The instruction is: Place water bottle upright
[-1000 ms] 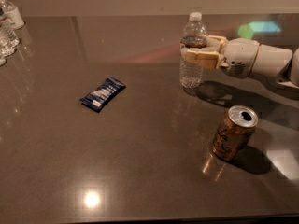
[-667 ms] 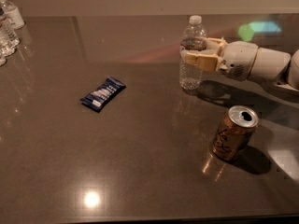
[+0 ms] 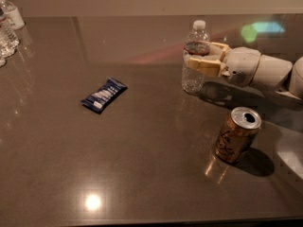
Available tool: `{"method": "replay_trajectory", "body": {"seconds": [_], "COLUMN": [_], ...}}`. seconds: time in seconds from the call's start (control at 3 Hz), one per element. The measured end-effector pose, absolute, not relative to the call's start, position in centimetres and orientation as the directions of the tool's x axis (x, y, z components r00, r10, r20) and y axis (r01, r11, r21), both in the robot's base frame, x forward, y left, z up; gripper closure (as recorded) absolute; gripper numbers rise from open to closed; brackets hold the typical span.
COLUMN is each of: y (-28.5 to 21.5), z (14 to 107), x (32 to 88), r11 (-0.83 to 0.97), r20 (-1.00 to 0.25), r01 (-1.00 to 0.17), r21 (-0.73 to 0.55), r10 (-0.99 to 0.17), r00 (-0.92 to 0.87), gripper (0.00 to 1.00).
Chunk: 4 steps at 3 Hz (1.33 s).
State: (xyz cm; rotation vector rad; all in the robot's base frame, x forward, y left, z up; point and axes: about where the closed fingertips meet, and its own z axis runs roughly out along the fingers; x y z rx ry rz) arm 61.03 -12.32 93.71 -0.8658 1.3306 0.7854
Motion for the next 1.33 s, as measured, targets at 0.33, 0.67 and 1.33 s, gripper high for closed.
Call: {"method": "replay_trajectory", "body": {"seconds": [0.33, 0.67, 1.33], "y": [-12.42, -12.14, -11.86], "z": [93.28, 93.33, 93.39], "x": [60.96, 60.94, 60.93], "r11": [0.476, 0.472, 0.467], "r20": [-0.995, -0.995, -0.995], "r01": [-0.875, -0.877, -0.879], "r21": [-0.089, -0.089, -0.090], "r10": [-0.007, -0.007, -0.007], "r00": [0.097, 0.098, 0.099], "gripper": [0.36, 0.13, 0.00]}}
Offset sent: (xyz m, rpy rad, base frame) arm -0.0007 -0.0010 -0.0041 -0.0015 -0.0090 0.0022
